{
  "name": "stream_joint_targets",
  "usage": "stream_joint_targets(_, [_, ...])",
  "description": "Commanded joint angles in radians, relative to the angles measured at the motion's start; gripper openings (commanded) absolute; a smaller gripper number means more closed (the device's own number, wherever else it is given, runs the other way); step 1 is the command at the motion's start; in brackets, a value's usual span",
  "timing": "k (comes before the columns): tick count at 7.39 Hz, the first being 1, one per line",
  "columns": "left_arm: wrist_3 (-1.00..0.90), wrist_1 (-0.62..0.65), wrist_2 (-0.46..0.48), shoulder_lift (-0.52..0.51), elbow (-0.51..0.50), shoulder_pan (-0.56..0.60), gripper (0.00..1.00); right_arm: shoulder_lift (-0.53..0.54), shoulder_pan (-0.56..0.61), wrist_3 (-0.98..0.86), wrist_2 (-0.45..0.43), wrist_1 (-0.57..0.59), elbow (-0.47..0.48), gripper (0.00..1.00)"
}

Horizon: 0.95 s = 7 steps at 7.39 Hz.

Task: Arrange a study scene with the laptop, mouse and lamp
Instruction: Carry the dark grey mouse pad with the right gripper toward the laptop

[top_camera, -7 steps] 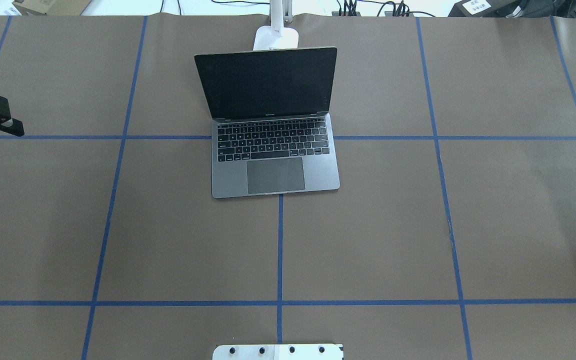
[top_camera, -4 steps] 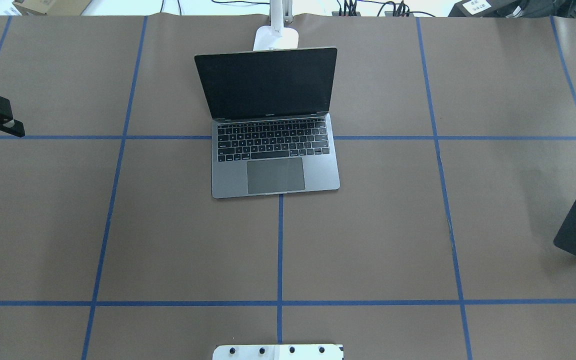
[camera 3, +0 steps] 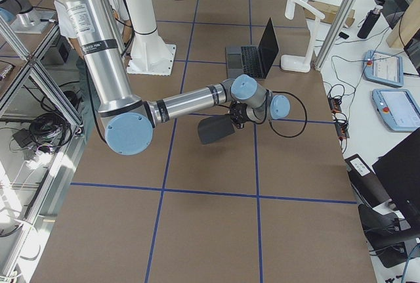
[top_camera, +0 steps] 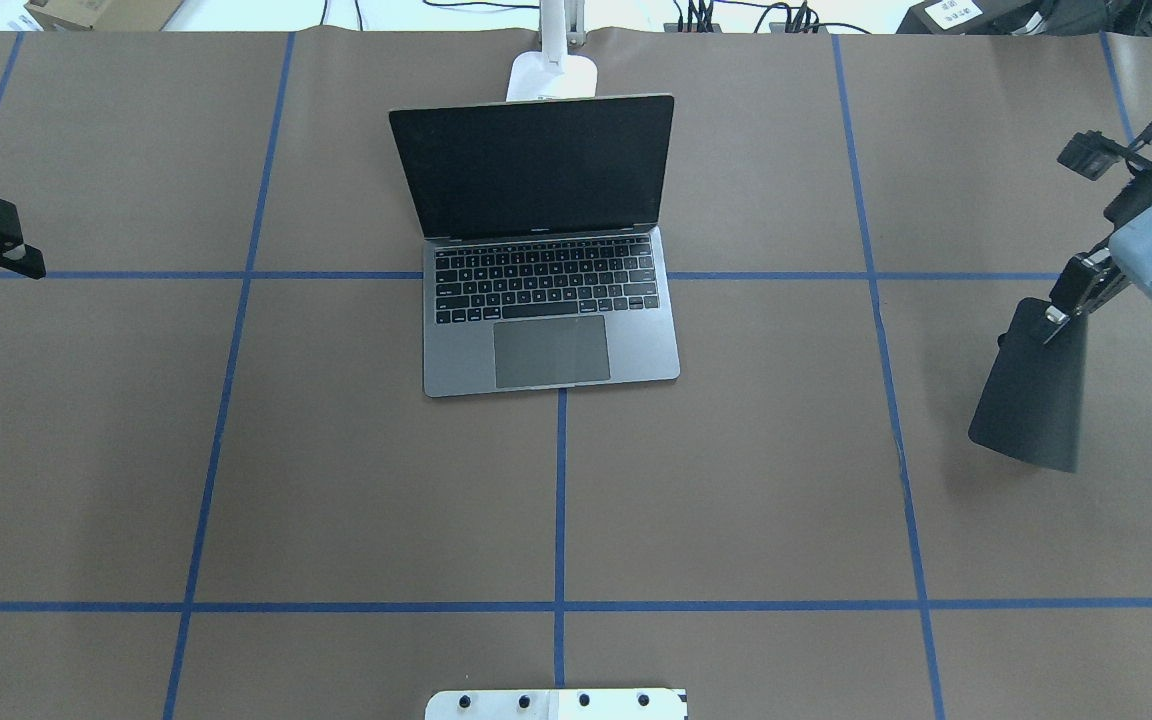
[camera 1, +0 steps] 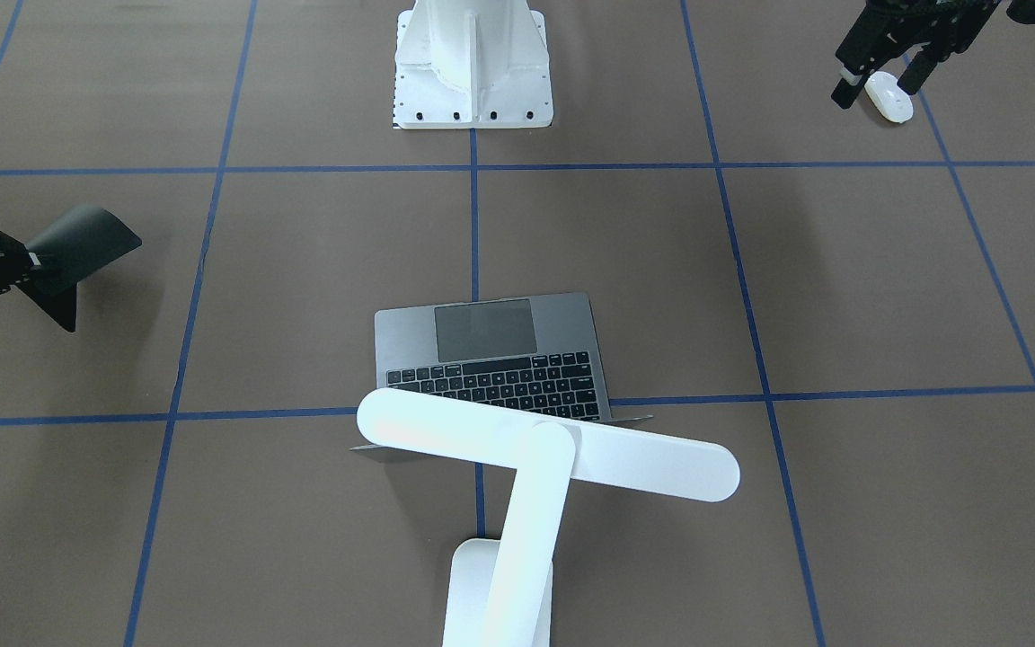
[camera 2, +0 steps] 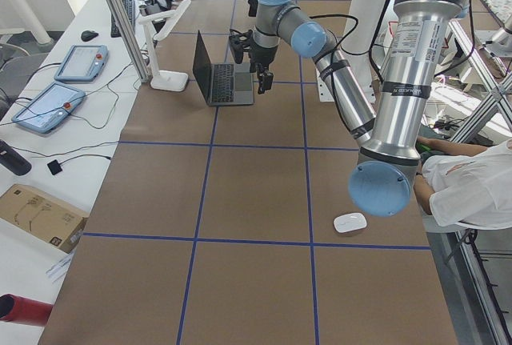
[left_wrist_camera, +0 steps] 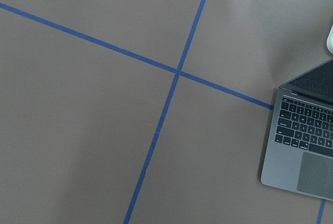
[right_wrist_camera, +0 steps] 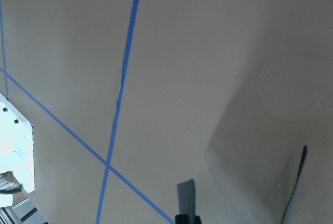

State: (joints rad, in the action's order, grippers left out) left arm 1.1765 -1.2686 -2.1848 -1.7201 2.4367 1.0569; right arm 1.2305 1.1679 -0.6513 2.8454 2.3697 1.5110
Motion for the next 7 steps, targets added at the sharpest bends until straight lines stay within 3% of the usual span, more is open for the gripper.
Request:
stream_joint_targets(1, [0.002,0.0,-0.001,0.001,0.001,0.0,0.99,-0.087,-0.059,0.249,0.0,-0.192,-0.109,0.0])
stream_joint_targets(2, [0.002,0.0,-0.001,0.001,0.002,0.0,0.99,-0.089,-0.076,0.38,0.0,-0.337,-0.129,0.0])
stream_joint_targets(4, [0.003,0.0,-0.001,0.001,0.008,0.002,0.99,-0.146,-0.1,0.519,-0.003,-0.554,-0.262,0.0])
stream_joint_targets(7, [0.003,0.0,0.0,0.001,0.019,0.003,0.99,-0.288,-0.123,0.574,-0.008,-0.584,-0.357,0.0])
